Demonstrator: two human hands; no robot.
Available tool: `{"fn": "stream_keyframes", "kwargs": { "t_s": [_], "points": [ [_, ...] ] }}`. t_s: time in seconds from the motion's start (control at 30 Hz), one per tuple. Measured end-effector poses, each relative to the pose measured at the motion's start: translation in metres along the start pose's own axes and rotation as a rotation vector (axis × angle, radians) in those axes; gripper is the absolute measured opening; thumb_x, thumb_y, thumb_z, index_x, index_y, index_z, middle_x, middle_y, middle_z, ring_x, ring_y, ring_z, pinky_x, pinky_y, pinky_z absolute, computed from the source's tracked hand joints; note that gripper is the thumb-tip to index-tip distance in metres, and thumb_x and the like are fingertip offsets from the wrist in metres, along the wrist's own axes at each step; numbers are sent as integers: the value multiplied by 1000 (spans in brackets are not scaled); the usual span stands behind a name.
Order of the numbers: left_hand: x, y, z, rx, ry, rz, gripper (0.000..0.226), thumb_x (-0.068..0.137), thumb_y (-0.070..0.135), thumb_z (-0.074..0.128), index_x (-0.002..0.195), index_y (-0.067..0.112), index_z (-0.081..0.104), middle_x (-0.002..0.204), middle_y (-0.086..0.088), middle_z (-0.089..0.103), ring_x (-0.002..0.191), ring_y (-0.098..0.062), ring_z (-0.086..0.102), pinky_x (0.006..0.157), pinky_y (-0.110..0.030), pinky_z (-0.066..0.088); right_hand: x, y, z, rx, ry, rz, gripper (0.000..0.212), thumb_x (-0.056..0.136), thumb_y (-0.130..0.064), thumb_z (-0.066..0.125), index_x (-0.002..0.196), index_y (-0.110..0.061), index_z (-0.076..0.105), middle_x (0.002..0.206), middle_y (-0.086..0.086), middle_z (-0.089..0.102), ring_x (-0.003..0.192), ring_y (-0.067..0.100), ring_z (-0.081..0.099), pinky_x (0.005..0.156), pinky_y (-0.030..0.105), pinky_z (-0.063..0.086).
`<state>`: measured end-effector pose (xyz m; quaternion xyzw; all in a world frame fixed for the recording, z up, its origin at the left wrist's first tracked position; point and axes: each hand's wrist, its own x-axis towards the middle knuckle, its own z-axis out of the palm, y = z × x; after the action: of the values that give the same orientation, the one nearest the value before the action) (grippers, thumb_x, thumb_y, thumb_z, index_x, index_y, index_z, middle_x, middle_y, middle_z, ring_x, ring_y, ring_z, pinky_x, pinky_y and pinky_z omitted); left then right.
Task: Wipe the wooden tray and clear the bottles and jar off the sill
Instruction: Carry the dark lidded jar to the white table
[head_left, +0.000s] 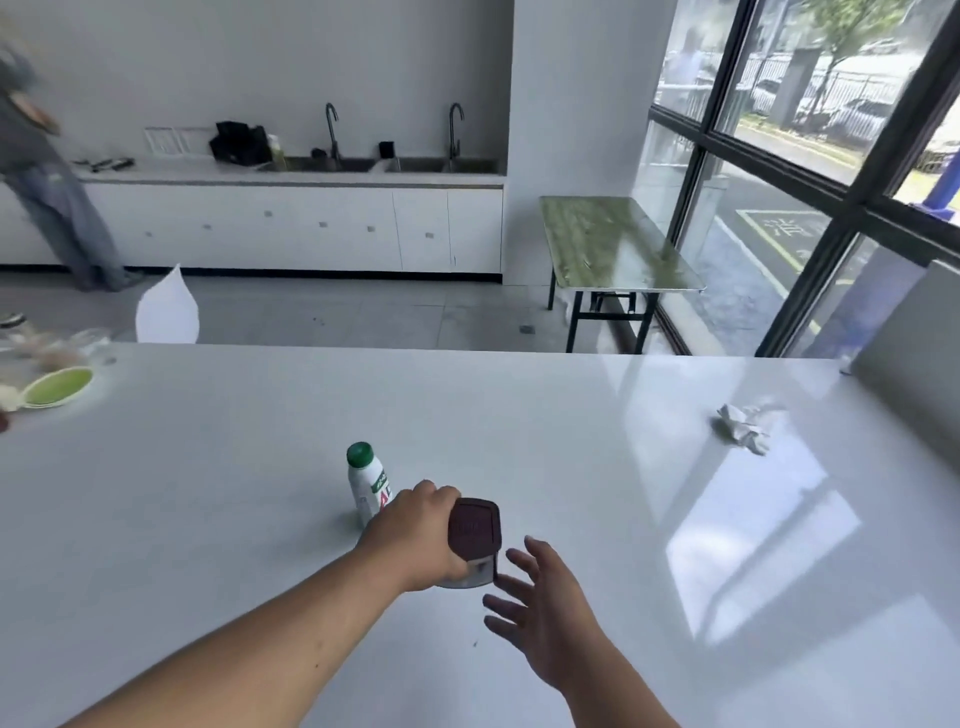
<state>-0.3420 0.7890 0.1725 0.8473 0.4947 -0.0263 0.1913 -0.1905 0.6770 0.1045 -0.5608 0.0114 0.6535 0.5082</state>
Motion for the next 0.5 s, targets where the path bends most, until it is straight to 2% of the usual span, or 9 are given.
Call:
{"fn": "stream_keyframes", "kwargs": {
  "t_s": [0.1, 0.2, 0.33, 0.5],
  "points": [
    [34, -8, 2, -3, -40, -67, 65, 56, 70, 60, 109, 33, 57, 107, 6, 53, 103, -19, 59, 73, -35, 48, 37, -19, 7, -16, -20, 41, 46, 94, -52, 63, 127, -20, 66, 127, 15, 67, 111, 40, 69, 89, 50, 59],
    [69, -15, 9, 31, -60, -100, 59, 67, 62, 69, 116, 32, 57, 111, 5, 55, 107, -21, 60, 78, -37, 52, 75, -35, 9, -25, -30, 87, 46, 95, -52, 62, 128, -20, 66, 127, 15, 66, 111, 40, 68, 87, 49, 58],
    [106, -27, 25, 86, -93, -125, 65, 73, 56, 76, 128, 29, 57, 119, 0, 58, 111, -24, 61, 89, -41, 56, 120, -43, 13, -22, -34, 143, 44, 94, -52, 62, 126, -21, 66, 127, 14, 67, 109, 39, 70, 87, 49, 59],
    [129, -41, 40, 155, -157, -125, 74, 76, 56, 78, 139, 28, 51, 127, -1, 57, 117, -25, 59, 93, -42, 55, 151, -38, 20, -35, -40, 201, 41, 94, -51, 62, 123, -22, 67, 126, 13, 66, 108, 39, 71, 87, 48, 59]
  ]
}}
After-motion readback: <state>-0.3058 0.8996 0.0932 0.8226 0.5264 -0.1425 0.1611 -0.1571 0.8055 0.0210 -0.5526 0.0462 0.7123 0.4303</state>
